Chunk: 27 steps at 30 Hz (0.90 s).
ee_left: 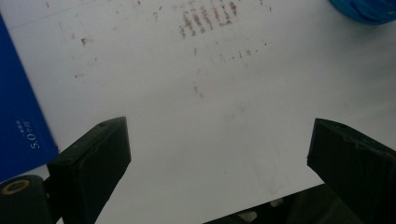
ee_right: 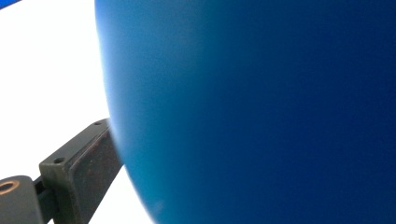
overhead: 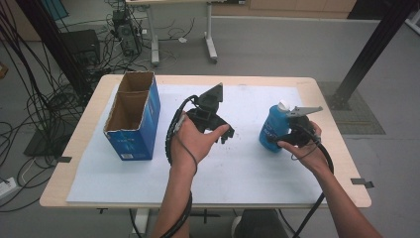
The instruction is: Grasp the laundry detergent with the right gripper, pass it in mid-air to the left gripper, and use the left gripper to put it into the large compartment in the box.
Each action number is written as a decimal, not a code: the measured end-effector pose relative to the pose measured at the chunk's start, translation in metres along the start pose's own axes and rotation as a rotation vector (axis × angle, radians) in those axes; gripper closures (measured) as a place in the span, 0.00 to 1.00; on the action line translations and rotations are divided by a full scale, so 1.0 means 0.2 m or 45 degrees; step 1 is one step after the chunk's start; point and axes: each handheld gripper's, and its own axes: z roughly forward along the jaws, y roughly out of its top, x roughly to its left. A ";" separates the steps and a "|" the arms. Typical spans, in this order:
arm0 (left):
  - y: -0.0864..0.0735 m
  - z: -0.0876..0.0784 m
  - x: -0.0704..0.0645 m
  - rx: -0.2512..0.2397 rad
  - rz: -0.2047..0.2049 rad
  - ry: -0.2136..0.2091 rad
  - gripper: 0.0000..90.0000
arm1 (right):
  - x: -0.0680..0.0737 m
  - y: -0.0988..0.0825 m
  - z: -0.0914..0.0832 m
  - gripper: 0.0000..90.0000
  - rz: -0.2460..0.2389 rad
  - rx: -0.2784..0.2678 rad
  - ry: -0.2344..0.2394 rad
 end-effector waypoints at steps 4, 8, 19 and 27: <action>0.00 0.00 0.00 -0.002 0.000 0.002 0.07 | 0.00 0.00 0.00 0.04 -0.002 0.000 -0.001; 0.00 0.00 0.00 -0.004 0.000 0.001 0.07 | 0.00 0.00 0.00 0.04 -0.002 -0.001 0.000; 0.00 0.00 0.00 -0.004 0.000 0.001 0.07 | 0.00 0.00 0.00 0.04 -0.003 -0.001 0.000; 0.00 0.00 -0.01 -0.011 -0.004 -0.001 0.07 | 0.00 0.00 0.00 0.05 -0.006 -0.001 -0.001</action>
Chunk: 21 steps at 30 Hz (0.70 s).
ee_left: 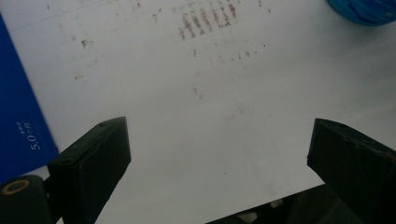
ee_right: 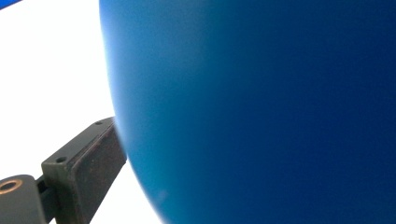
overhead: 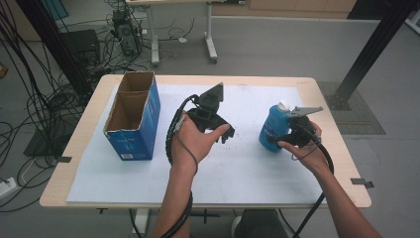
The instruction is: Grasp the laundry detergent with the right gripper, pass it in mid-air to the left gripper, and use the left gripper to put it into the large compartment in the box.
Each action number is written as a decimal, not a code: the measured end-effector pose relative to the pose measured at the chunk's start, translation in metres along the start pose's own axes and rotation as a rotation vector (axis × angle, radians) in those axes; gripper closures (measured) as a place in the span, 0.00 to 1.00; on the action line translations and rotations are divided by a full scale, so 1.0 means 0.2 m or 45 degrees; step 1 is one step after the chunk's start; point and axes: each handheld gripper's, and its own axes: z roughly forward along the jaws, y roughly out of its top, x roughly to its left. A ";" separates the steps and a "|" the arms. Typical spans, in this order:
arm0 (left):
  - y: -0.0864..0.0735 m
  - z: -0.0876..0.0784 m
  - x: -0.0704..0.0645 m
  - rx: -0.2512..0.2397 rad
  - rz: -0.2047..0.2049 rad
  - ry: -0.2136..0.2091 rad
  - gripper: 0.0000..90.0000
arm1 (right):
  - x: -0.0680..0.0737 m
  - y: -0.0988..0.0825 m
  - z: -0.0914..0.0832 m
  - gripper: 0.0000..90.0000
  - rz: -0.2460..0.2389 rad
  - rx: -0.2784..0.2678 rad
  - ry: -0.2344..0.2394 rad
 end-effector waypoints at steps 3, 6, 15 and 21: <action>0.00 0.00 0.00 0.001 0.004 0.000 0.07 | 0.00 0.00 0.00 0.05 0.001 0.000 0.002; 0.00 0.00 0.00 0.001 0.004 0.001 0.07 | 0.01 -0.01 0.01 0.06 0.001 0.003 0.005; 0.00 0.00 0.00 0.001 0.005 0.002 0.07 | 0.00 -0.02 0.01 0.15 -0.008 -0.006 0.001; 0.00 0.00 0.00 0.002 0.004 0.002 0.07 | 0.00 -0.01 0.01 0.23 -0.026 -0.013 -0.018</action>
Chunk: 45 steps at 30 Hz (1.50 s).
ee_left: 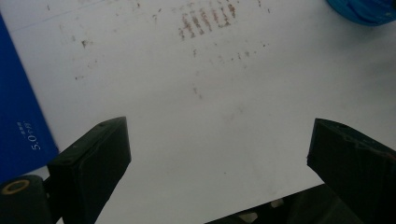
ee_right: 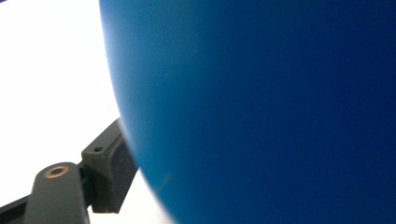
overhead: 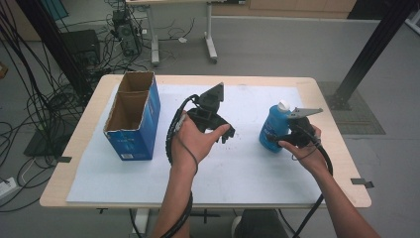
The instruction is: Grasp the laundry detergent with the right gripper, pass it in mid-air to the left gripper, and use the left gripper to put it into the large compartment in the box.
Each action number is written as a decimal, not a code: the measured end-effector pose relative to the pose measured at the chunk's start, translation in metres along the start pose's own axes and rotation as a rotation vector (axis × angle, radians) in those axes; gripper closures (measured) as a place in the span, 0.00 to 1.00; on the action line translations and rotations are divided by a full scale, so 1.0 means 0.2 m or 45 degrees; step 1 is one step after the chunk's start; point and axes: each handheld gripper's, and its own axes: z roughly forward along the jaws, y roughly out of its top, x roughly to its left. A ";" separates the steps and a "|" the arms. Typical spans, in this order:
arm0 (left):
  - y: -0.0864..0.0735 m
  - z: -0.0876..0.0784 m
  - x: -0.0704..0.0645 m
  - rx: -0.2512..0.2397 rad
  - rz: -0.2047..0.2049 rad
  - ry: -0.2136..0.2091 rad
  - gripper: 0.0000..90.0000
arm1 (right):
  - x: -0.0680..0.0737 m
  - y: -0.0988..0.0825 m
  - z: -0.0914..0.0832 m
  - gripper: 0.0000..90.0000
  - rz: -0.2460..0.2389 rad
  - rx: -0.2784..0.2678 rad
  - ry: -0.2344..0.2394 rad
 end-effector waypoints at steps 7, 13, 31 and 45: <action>-0.01 -0.01 0.01 -0.002 -0.002 0.002 0.07 | 0.01 -0.01 0.02 0.32 -0.017 -0.006 -0.015; -0.01 -0.01 0.01 -0.003 -0.002 0.002 0.07 | 0.01 -0.01 0.02 0.39 -0.012 -0.019 -0.035; -0.01 -0.01 0.01 -0.003 0.000 0.008 0.07 | 0.00 -0.02 0.02 0.46 0.005 -0.051 -0.044; 0.00 -0.01 0.00 -0.005 0.000 0.008 0.07 | 0.00 -0.03 0.02 0.46 0.004 -0.062 -0.044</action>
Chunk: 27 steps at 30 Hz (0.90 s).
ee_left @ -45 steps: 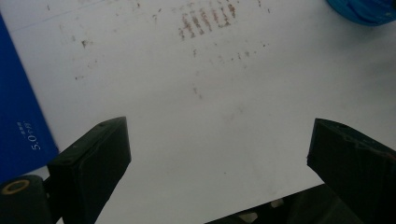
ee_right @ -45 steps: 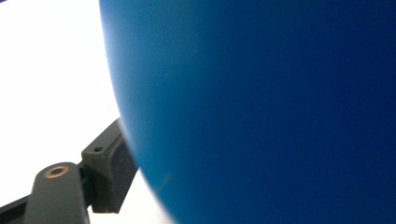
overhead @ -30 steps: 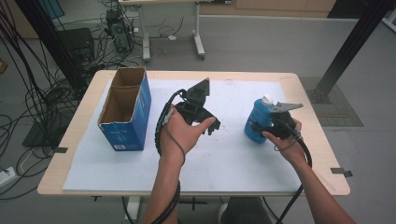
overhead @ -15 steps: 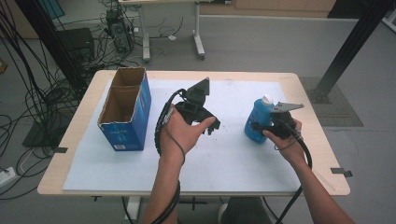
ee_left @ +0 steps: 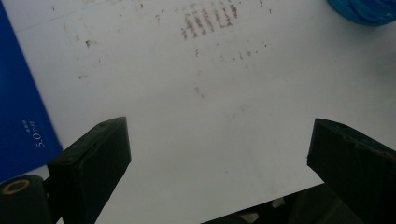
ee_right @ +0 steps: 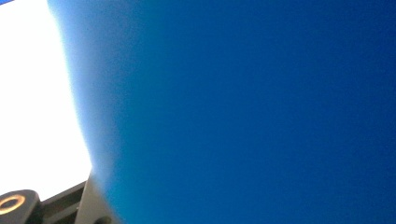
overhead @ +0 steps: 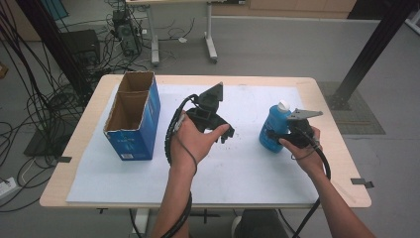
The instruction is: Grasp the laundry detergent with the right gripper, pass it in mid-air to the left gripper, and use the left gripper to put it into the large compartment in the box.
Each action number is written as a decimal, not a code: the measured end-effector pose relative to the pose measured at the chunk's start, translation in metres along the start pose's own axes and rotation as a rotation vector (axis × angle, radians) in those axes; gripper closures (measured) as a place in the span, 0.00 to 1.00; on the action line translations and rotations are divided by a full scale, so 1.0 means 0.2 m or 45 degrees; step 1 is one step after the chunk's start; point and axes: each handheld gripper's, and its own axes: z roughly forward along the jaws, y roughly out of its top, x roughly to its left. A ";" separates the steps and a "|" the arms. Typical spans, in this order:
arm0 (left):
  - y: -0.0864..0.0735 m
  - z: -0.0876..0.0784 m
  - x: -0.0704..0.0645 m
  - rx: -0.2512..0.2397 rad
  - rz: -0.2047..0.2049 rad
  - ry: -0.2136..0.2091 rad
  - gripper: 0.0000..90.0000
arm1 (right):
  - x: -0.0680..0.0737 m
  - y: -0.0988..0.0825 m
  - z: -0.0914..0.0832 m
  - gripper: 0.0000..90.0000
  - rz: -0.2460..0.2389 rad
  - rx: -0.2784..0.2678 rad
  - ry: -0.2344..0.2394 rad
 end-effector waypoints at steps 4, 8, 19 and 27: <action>0.00 0.00 0.00 0.000 0.000 0.000 0.07 | 0.00 0.00 0.00 0.47 0.000 0.002 0.000; 0.00 0.00 0.00 0.001 -0.001 0.001 0.07 | 0.00 0.00 0.00 0.47 0.000 0.004 0.000; 0.00 0.00 0.00 -0.001 -0.001 0.004 0.07 | 0.00 0.00 0.00 0.47 0.000 0.004 0.000; 0.00 0.00 0.00 0.007 0.005 0.004 0.07 | 0.00 0.00 0.00 0.47 0.002 0.005 0.000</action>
